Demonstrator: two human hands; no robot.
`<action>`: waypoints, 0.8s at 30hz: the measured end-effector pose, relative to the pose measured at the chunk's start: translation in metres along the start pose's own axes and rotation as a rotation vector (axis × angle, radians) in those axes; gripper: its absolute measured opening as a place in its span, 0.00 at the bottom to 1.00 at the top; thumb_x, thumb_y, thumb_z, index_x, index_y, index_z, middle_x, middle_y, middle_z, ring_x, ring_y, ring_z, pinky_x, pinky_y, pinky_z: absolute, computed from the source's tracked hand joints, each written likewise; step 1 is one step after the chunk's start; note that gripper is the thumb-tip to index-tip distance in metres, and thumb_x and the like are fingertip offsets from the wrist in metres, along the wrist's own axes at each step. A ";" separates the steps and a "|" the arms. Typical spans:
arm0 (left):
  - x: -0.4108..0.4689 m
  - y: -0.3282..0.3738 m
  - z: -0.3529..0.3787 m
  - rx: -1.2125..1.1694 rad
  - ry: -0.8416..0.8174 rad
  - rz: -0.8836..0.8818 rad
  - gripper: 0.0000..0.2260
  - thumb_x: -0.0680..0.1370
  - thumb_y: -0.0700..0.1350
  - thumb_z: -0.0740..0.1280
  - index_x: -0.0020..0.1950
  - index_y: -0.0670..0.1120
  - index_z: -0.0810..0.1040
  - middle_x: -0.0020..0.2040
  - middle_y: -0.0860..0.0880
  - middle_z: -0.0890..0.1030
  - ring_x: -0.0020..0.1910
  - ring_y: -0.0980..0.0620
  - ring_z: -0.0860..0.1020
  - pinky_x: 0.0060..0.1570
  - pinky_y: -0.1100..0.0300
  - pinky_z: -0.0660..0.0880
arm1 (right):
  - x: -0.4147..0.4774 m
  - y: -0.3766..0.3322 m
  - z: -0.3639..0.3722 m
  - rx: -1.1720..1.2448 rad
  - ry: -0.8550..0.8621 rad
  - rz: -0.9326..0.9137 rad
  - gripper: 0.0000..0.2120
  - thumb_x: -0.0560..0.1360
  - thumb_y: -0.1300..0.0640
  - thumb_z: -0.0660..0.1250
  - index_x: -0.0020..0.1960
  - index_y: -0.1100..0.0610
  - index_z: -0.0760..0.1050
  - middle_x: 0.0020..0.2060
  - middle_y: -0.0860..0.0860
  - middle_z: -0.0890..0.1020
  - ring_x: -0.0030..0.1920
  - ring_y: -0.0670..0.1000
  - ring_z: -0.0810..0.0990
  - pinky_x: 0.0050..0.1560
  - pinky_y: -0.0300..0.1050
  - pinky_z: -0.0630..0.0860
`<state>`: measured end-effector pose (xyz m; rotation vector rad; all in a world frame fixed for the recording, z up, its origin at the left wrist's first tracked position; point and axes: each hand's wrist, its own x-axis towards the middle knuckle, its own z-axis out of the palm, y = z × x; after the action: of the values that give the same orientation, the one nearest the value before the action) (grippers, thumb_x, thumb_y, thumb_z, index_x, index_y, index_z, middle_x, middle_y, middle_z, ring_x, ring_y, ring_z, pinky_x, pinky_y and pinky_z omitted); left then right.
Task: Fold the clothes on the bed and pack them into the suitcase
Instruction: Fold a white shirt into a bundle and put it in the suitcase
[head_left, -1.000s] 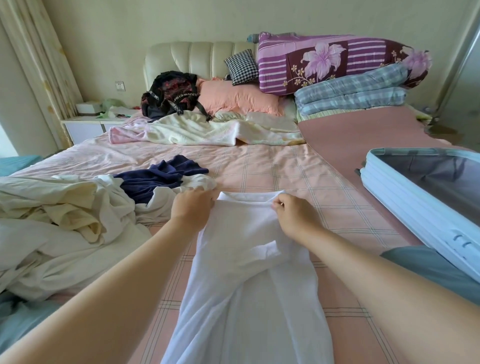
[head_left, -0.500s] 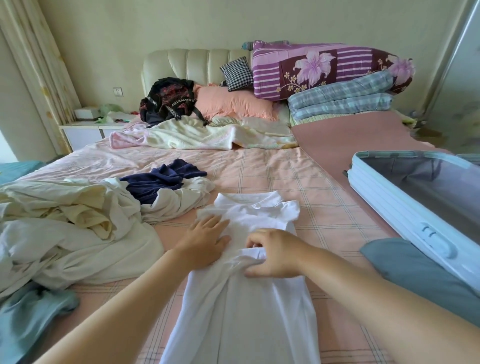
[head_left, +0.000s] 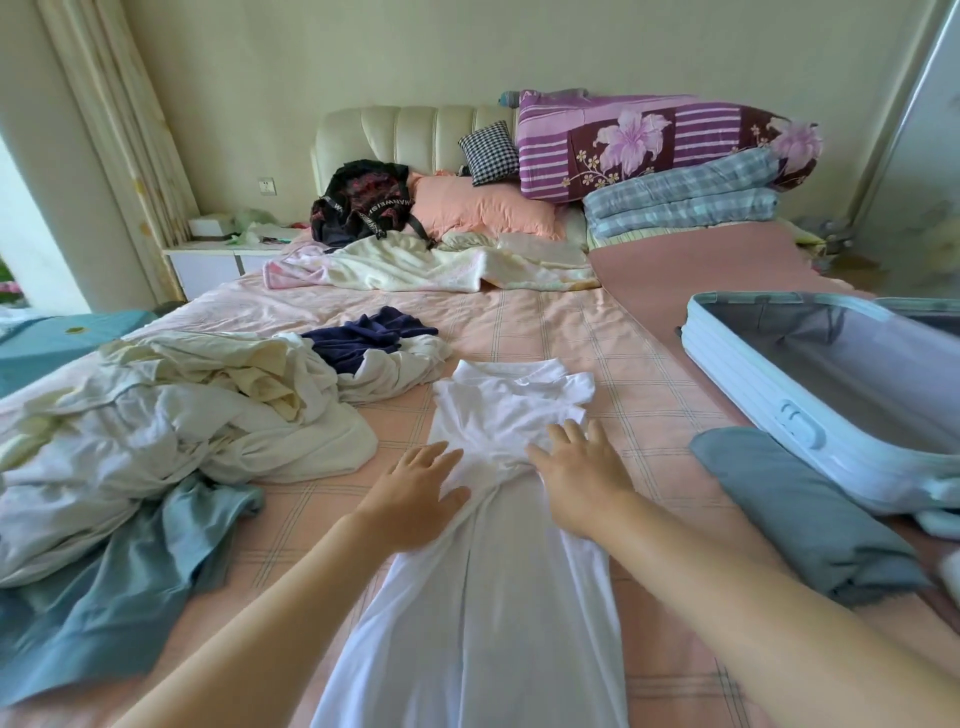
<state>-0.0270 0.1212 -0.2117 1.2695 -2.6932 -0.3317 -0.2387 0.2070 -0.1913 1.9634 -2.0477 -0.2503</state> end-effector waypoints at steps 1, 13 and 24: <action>-0.012 0.001 -0.002 -0.027 0.032 0.003 0.26 0.82 0.59 0.58 0.78 0.53 0.60 0.77 0.52 0.62 0.76 0.48 0.58 0.74 0.52 0.59 | -0.010 -0.012 -0.006 0.101 0.015 -0.001 0.26 0.77 0.56 0.58 0.75 0.50 0.65 0.71 0.57 0.66 0.71 0.59 0.64 0.72 0.58 0.56; -0.151 0.014 -0.018 0.042 -0.193 -0.308 0.20 0.74 0.60 0.66 0.54 0.45 0.77 0.49 0.49 0.77 0.47 0.48 0.76 0.42 0.57 0.70 | -0.124 -0.124 0.008 0.382 -0.052 -0.026 0.35 0.77 0.39 0.39 0.81 0.52 0.53 0.80 0.56 0.55 0.79 0.58 0.52 0.77 0.58 0.53; -0.226 0.034 -0.032 -0.329 0.002 -0.199 0.17 0.77 0.56 0.67 0.44 0.41 0.77 0.39 0.49 0.78 0.35 0.51 0.75 0.39 0.54 0.73 | -0.186 -0.160 0.007 0.681 -0.075 -0.113 0.32 0.81 0.43 0.57 0.82 0.49 0.51 0.81 0.52 0.49 0.81 0.54 0.45 0.79 0.50 0.42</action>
<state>0.0973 0.3125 -0.1803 1.4279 -2.3820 -0.7603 -0.0854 0.3825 -0.2666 2.4757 -2.2683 0.4172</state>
